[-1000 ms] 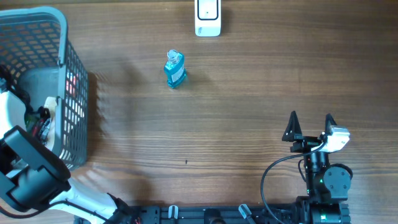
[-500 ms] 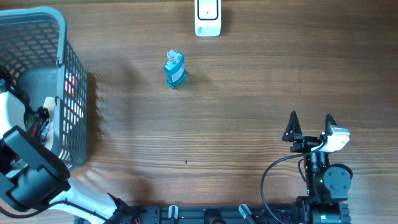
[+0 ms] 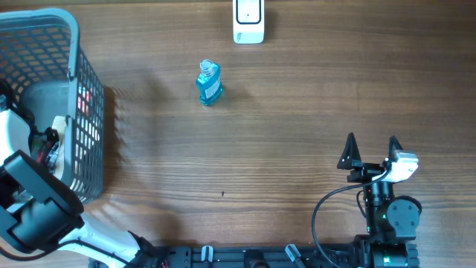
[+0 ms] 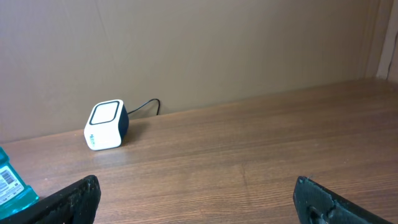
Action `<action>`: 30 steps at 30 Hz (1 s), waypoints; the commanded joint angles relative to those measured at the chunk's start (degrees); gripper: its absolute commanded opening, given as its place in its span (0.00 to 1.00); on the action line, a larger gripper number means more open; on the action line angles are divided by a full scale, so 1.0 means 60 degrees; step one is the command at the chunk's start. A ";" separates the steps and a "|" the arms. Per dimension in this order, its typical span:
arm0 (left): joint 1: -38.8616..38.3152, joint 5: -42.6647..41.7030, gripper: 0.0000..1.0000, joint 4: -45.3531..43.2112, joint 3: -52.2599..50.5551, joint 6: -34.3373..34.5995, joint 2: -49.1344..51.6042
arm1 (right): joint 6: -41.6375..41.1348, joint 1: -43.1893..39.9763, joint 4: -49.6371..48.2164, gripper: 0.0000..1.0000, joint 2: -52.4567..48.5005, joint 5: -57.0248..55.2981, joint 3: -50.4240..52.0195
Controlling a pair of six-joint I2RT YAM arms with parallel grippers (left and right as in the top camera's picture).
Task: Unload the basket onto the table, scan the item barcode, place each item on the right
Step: 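Lift the green container and hold it under the scanner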
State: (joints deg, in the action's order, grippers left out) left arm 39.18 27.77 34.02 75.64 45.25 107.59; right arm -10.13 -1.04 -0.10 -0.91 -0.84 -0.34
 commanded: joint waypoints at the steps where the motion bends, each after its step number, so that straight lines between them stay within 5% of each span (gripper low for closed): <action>1: 0.0135 -0.0051 0.54 -0.0033 -0.0117 0.0004 0.0160 | 0.0175 0.0036 -0.0040 1.00 0.0080 0.0153 0.0007; 14: 0.0073 -0.0991 0.51 0.0525 -0.0095 0.0000 -0.0692 | 0.0175 0.0036 -0.0040 1.00 0.0080 0.0153 0.0007; 30: -0.1931 -0.1581 0.56 0.0954 -0.0095 0.0004 -0.6594 | 0.0175 0.0036 -0.0040 1.00 0.0080 0.0153 0.0007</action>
State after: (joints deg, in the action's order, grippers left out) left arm 30.89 20.40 39.90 74.94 45.12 75.66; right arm -10.13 -1.04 -0.10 -0.91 -0.86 -0.34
